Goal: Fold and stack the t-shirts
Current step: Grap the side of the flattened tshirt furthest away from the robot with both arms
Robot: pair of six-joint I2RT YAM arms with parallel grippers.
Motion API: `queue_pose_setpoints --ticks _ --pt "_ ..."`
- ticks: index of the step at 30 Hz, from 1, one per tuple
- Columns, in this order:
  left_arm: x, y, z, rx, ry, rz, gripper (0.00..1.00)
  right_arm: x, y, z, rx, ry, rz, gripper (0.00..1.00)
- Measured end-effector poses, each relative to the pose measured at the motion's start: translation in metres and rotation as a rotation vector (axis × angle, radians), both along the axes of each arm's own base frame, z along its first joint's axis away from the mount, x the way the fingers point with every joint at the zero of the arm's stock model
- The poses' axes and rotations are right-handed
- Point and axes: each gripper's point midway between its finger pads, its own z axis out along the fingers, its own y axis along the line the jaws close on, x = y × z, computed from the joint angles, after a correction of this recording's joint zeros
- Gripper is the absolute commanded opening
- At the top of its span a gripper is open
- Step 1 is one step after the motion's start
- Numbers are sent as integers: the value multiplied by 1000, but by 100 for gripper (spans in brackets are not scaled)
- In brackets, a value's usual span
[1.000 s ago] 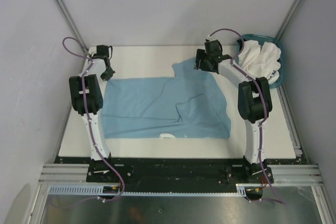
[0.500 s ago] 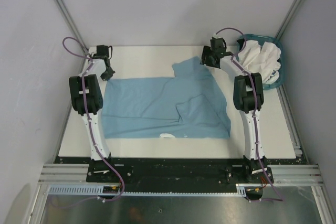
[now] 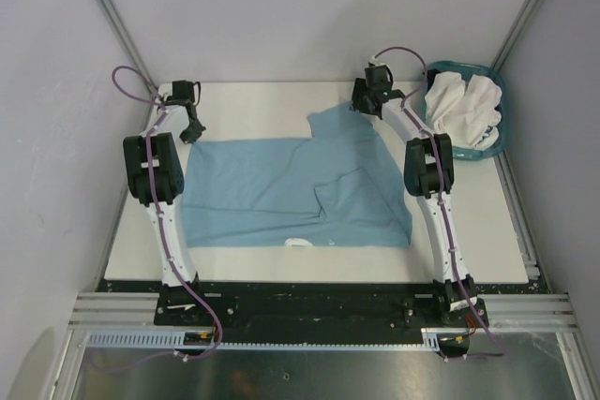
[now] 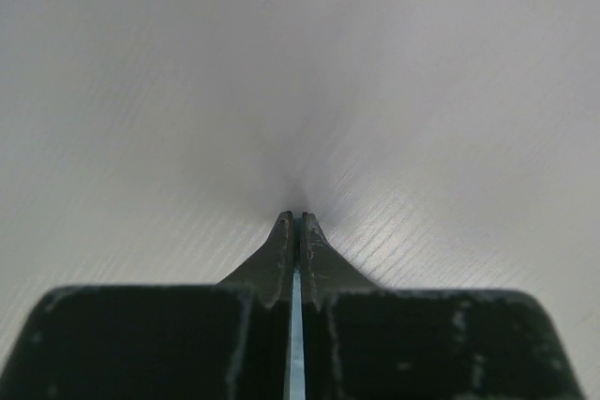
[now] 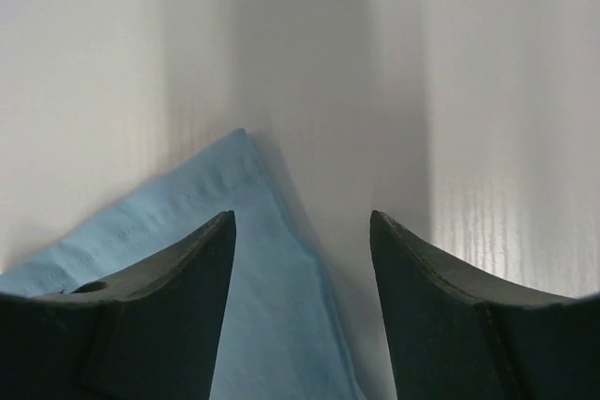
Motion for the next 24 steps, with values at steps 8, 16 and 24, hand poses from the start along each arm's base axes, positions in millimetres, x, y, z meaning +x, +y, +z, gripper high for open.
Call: queue_pose_setpoints --ticks 8,16,24 --pt "2 -2 0 -13 -8 -7 0 -5 17 -4 -55 4 0 33" --pt "2 -3 0 -15 -9 -9 0 -11 21 -7 -96 17 -9 5" --pt "5 -5 1 -29 -20 -19 0 -10 18 -7 -105 12 -19 0"
